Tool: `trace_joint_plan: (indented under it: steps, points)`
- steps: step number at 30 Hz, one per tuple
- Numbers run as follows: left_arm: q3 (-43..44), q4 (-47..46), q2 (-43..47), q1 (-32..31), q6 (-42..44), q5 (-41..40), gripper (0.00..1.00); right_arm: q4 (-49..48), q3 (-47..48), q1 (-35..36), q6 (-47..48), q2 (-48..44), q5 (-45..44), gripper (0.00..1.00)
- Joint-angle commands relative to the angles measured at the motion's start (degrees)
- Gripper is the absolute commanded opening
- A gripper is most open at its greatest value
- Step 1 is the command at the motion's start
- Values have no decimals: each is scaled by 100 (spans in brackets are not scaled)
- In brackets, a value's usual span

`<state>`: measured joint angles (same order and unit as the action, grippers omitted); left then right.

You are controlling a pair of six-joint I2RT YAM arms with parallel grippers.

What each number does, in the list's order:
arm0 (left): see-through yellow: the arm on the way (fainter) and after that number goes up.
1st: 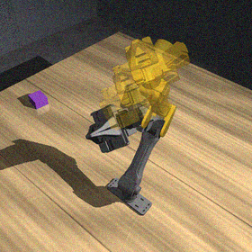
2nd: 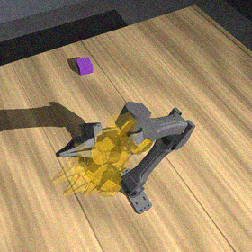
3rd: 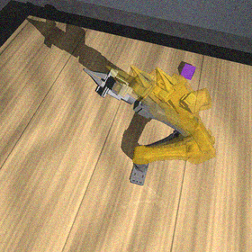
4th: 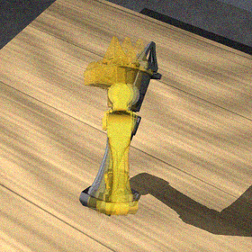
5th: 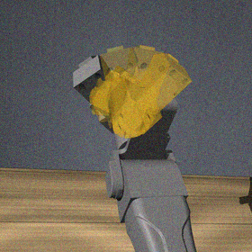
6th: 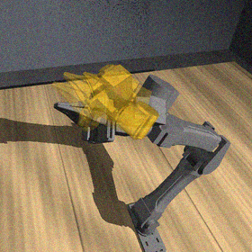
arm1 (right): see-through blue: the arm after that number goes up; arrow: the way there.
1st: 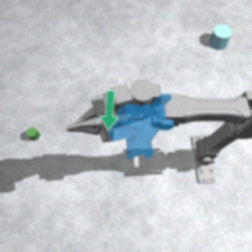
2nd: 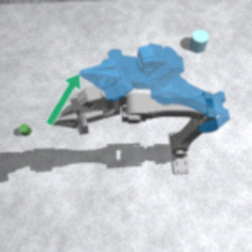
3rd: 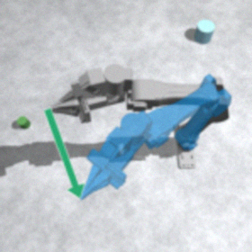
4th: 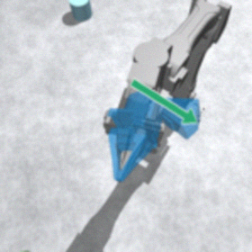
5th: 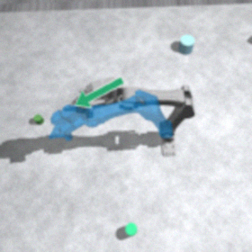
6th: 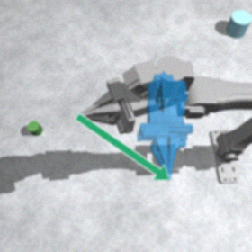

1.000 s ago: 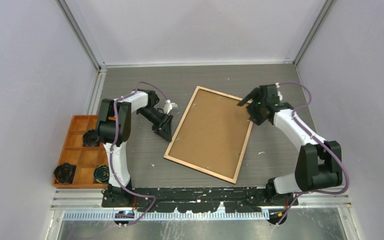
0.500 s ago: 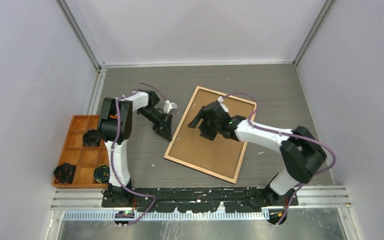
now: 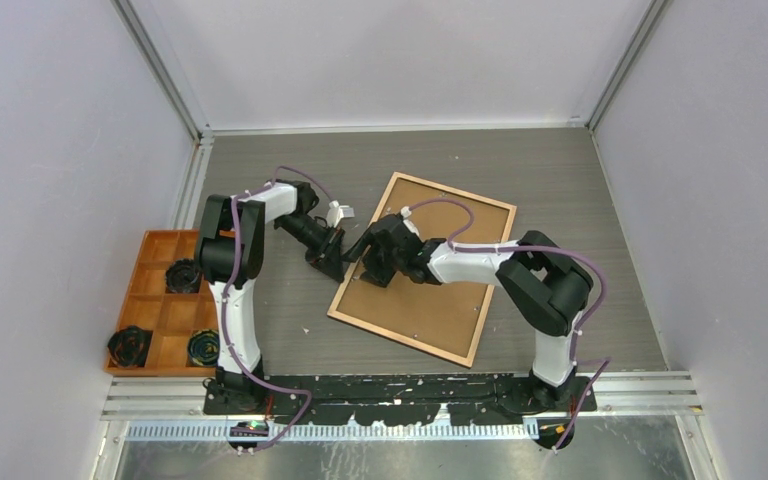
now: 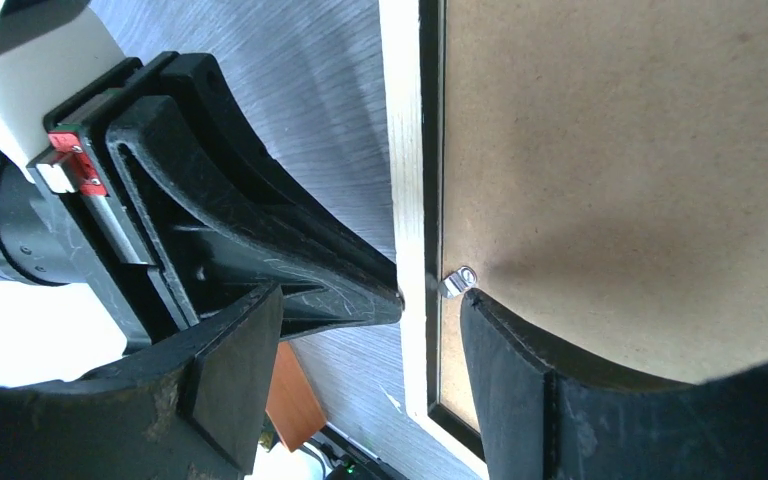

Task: Put the photo into the frame
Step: Install the photo frame at the center of the board.

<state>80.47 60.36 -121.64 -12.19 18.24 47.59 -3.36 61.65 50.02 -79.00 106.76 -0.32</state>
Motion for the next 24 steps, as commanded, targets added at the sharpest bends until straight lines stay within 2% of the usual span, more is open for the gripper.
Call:
trace_joint_plan:
  steps: [1,12,24]
  points:
    - [-48,-165,-17,23,41,-128,14,-196,269,77,-255,117,184,69]
    - [-30,-121,9,19,102,-138,14,-26,401,213,-332,276,221,67]
    - [-81,-112,88,23,165,-176,14,195,558,224,-26,342,-227,62]
